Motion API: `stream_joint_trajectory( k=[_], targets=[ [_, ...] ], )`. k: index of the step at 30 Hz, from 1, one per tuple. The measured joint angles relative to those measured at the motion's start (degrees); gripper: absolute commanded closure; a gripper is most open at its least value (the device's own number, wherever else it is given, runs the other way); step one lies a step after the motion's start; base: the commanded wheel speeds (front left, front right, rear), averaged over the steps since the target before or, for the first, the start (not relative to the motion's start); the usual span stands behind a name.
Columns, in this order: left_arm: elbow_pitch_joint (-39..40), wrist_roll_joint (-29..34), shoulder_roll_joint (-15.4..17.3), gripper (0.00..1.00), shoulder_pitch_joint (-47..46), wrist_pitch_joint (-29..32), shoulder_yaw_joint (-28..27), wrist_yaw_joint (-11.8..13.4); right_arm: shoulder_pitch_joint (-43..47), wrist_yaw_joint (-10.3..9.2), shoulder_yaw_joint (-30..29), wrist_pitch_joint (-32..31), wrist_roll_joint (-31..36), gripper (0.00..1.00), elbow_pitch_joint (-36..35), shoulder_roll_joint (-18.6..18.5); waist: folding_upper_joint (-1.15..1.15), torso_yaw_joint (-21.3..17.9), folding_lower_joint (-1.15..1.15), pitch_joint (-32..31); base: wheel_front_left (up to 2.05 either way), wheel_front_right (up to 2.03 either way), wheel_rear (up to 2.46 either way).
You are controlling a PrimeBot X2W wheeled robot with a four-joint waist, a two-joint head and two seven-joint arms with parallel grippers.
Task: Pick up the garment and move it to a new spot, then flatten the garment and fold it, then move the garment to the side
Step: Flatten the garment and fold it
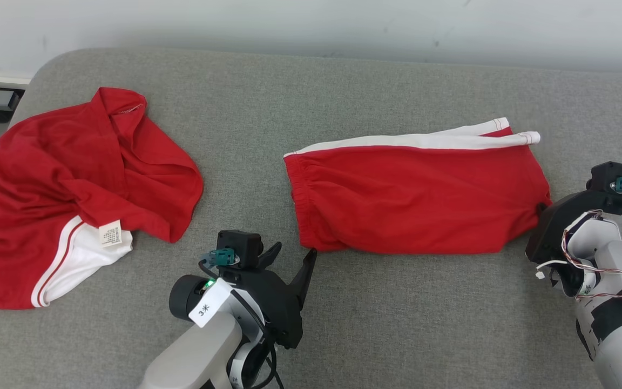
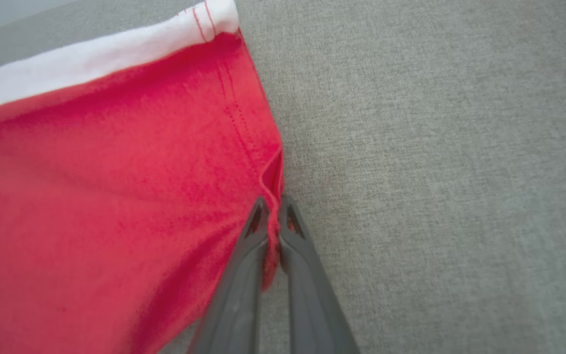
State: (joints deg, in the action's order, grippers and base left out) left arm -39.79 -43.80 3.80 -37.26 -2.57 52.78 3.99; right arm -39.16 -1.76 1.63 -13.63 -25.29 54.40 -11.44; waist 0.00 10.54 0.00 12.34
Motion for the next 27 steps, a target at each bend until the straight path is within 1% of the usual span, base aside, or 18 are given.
stream_joint_trajectory(
  k=[3, 9, 13, 16, 20, 25, 27],
  targets=[
    [-0.3, 0.0, 0.0, 0.00, -0.4, 0.0, 0.1, -0.5, -0.1, 0.00, 0.0, 0.0, 0.0, 1.00, 0.2, 0.0, 0.00, -0.1, 0.00, 0.0, 0.00, 0.00, 0.00],
    [-0.4, 0.0, -0.3, 0.00, -1.0, -0.6, 0.0, -0.6, -0.3, 0.00, 0.0, 0.0, -0.4, 1.00, 0.6, 0.0, 0.00, -0.4, -0.01, 0.2, 0.00, 0.00, 0.00],
    [-0.3, -0.1, -0.4, 0.00, -1.3, -1.0, 0.1, -2.0, -0.4, 0.00, 0.0, 0.1, -0.4, 1.00, 0.8, 0.0, 0.00, -0.5, 0.00, 0.2, 0.00, 0.00, 0.00],
    [-0.2, -0.2, -0.5, 0.00, -1.8, -1.3, 0.1, -2.1, -0.4, 0.00, 0.0, 0.1, -0.4, 1.00, 0.9, 0.0, 0.00, -0.5, -0.01, 0.2, 0.00, 0.00, 0.00],
    [-0.2, -0.4, -0.6, 0.00, -1.9, -1.5, 0.2, -3.0, -0.6, 0.00, 0.1, 0.2, -0.4, 1.00, 1.1, 0.1, 0.00, -0.6, -0.01, 0.3, 0.00, 0.00, 0.00],
    [-1.3, -0.5, -0.7, 0.00, -2.0, -1.5, 0.5, -3.1, -1.1, 0.00, 0.2, 0.2, -0.4, 1.00, 1.5, 0.2, 0.00, -0.7, -0.01, 0.4, 0.00, 0.00, 0.00],
    [-1.7, -0.5, -0.7, 0.50, -2.1, -1.5, 0.5, -3.1, -1.2, 0.00, 0.3, 0.2, -0.4, 1.00, 1.5, 0.2, 0.00, -0.8, -0.01, 0.5, 0.00, 0.00, 0.00]
  ],
)
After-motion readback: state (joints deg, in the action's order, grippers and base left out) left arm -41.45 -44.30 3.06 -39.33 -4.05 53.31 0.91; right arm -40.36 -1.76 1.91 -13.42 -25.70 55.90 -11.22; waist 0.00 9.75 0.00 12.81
